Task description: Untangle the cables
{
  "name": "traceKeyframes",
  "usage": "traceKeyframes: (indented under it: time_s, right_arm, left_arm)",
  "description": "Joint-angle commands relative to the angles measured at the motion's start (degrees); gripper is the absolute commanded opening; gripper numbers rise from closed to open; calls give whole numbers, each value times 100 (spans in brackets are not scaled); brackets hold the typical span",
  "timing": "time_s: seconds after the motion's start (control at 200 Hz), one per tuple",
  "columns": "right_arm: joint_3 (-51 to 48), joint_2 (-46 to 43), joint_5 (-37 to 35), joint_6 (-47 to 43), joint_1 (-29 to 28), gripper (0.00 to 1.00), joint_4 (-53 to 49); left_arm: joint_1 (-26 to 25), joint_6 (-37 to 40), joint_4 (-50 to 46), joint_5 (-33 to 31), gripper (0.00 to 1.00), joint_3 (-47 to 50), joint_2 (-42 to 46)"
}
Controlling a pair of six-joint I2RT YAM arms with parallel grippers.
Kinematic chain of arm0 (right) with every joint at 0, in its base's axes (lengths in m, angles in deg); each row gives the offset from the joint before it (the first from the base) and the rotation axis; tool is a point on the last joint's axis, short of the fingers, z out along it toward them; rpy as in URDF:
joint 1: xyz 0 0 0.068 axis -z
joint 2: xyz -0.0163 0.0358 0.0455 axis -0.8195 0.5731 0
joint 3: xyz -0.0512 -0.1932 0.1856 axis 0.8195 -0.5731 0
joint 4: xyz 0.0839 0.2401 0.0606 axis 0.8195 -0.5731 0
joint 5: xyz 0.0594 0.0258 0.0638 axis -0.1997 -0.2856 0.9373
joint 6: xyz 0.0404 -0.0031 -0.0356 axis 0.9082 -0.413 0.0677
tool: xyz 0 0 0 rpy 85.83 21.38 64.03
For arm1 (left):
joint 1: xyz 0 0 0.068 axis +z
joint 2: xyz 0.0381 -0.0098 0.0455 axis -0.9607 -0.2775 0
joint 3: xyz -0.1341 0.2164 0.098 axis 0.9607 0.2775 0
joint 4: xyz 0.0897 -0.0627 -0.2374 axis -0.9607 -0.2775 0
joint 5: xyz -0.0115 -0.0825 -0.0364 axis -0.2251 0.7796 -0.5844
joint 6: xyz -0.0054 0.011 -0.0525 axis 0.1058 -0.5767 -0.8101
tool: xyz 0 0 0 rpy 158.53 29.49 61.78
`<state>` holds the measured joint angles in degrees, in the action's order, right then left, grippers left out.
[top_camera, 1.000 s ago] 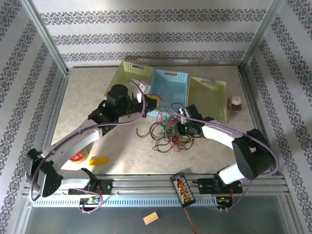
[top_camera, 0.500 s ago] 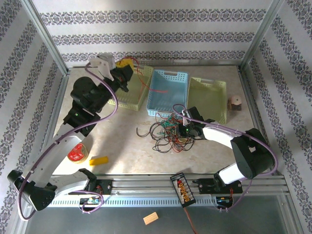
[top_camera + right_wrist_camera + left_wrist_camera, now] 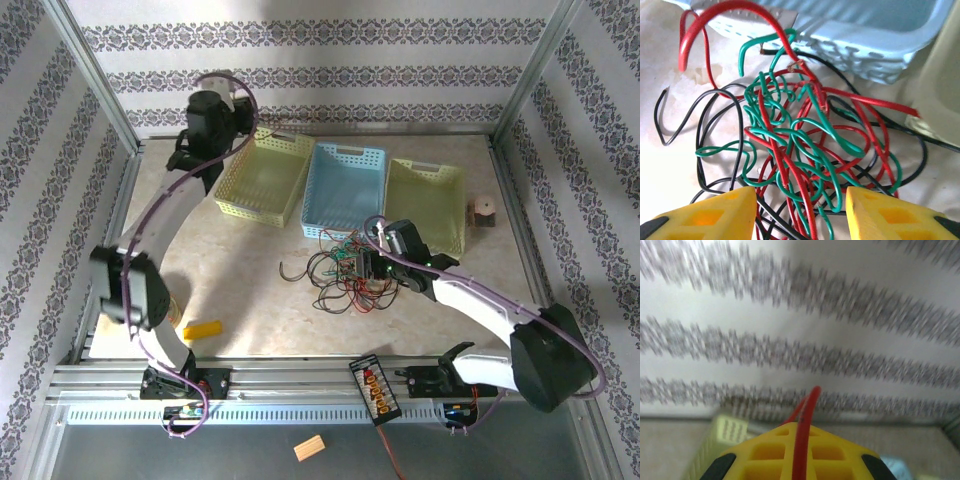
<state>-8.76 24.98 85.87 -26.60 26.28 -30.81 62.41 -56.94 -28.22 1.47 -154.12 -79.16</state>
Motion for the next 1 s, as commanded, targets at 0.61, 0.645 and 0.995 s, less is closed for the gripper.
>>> traceKeyframes:
  time_s: [0.61, 0.645, 0.995]
  right_arm:
    - [-99, -397, -442, -88, -73, 54, -141]
    - [-98, -393, -443, -93, -78, 54, -124]
    - [52, -399, -243, 115, 376, 55, -121]
  left_arm:
    - [-581, 795, -838, -871, 85, 791, 173]
    - [-740, 946, -1026, -1191, 87, 815, 295]
    - [-1707, 1852, -1554, 2703, 85, 1839, 968]
